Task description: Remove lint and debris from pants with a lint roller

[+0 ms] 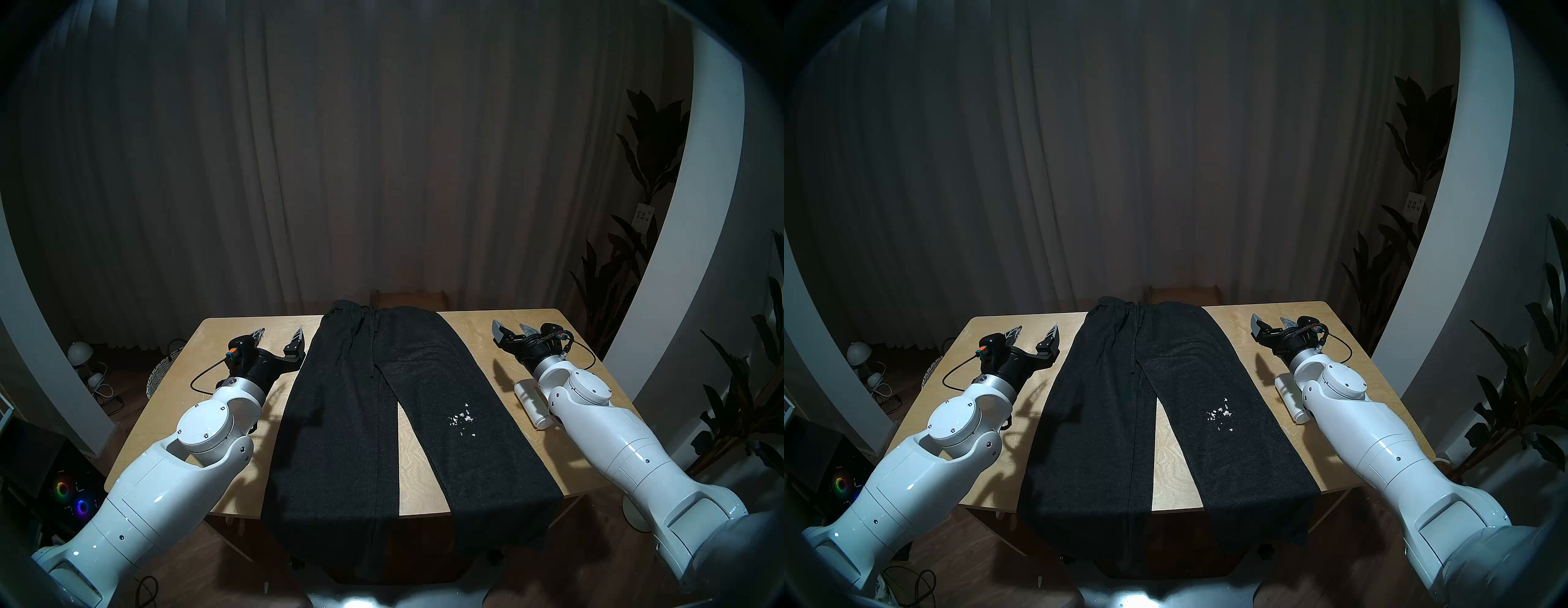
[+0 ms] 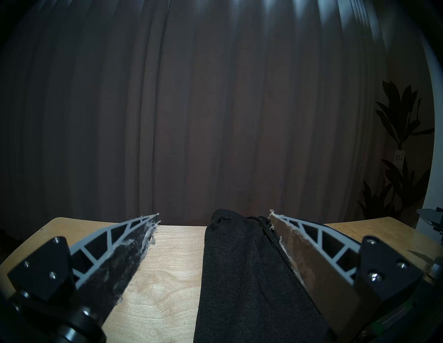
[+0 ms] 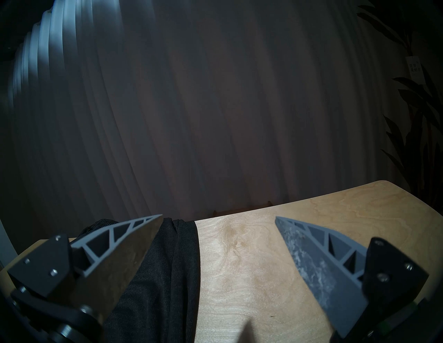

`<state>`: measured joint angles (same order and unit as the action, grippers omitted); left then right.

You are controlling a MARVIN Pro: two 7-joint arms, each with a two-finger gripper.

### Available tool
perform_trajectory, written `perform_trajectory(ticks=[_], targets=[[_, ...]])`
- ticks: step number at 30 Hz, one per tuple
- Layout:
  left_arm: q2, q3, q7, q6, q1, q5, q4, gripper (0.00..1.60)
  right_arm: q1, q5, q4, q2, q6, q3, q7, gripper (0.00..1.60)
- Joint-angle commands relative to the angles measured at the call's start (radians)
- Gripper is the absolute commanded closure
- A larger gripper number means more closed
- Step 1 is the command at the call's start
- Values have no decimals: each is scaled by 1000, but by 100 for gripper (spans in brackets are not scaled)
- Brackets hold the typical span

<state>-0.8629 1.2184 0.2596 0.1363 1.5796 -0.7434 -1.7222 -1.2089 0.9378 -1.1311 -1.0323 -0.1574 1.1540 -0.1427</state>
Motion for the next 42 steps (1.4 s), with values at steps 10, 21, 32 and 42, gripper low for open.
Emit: perform_trajectory(ticks=[10,21,32,42], targets=[[18,55,-10,17,12,-67,-65,0,-28,342,-79,-113,36,214,98,0],[30,63,-27,4,9,-110,-72,0,-30,627,-197,-113,264,315,273,0],[51,60,-64,-18,-11,-140,-59,0,-61,899,-324,-158,381,450,443,0],[38,67,-63,-37,-26,-185,-68,0,-163,1063,-453,-161,417,535,524,0]])
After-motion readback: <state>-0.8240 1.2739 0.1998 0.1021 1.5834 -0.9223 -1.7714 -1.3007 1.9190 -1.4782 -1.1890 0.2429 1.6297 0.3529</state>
